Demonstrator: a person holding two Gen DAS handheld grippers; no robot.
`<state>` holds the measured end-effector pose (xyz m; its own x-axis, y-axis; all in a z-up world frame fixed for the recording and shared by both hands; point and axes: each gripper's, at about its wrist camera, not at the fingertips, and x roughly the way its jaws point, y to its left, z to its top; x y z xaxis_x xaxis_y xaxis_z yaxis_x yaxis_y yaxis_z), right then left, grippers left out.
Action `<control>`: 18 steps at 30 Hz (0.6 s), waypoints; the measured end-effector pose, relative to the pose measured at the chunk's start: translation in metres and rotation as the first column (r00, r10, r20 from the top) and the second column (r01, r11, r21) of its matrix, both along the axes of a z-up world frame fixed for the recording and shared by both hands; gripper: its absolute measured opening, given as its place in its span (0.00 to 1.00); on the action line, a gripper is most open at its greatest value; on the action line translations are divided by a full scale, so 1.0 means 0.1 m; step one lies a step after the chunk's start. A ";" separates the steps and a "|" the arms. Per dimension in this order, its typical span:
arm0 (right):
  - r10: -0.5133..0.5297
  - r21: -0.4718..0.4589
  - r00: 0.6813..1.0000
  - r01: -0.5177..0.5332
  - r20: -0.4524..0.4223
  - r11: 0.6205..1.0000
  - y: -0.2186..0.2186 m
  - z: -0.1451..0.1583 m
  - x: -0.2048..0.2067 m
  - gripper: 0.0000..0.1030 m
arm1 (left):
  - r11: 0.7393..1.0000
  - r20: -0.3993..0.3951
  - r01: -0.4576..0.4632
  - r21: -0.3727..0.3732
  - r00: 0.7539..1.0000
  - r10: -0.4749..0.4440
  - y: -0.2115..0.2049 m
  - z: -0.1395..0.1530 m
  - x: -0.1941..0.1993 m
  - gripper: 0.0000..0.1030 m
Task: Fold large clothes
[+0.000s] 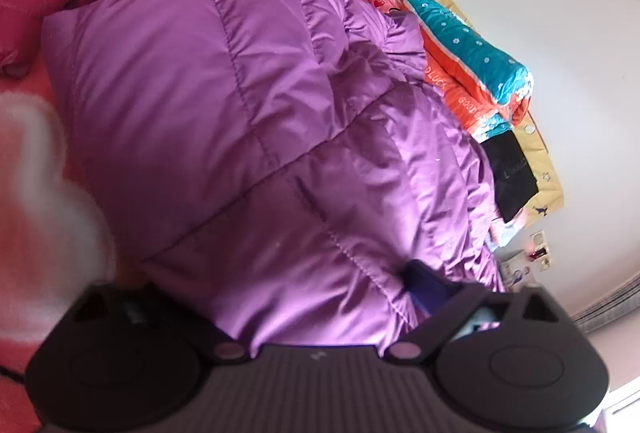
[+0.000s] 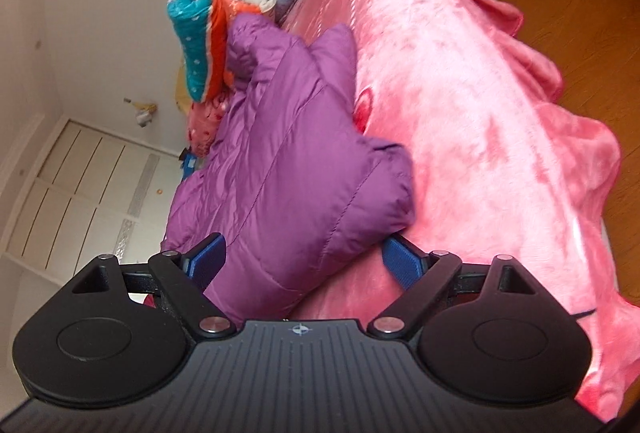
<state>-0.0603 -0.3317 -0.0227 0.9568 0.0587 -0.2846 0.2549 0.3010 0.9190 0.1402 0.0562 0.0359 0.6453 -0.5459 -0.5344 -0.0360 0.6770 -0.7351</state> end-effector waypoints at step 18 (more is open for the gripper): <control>-0.094 0.006 0.995 0.094 -0.042 0.996 -0.11 0.06 0.28 0.37 | 0.997 0.007 -0.015 0.081 1.000 0.015 -0.02 0.22 -0.37 0.24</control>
<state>-0.0327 -0.3422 -0.0171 0.9456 -0.0286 -0.3242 0.3198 0.2662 0.9093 0.1036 0.0546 0.0582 0.6564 -0.4913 -0.5724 -0.0423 0.7336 -0.6782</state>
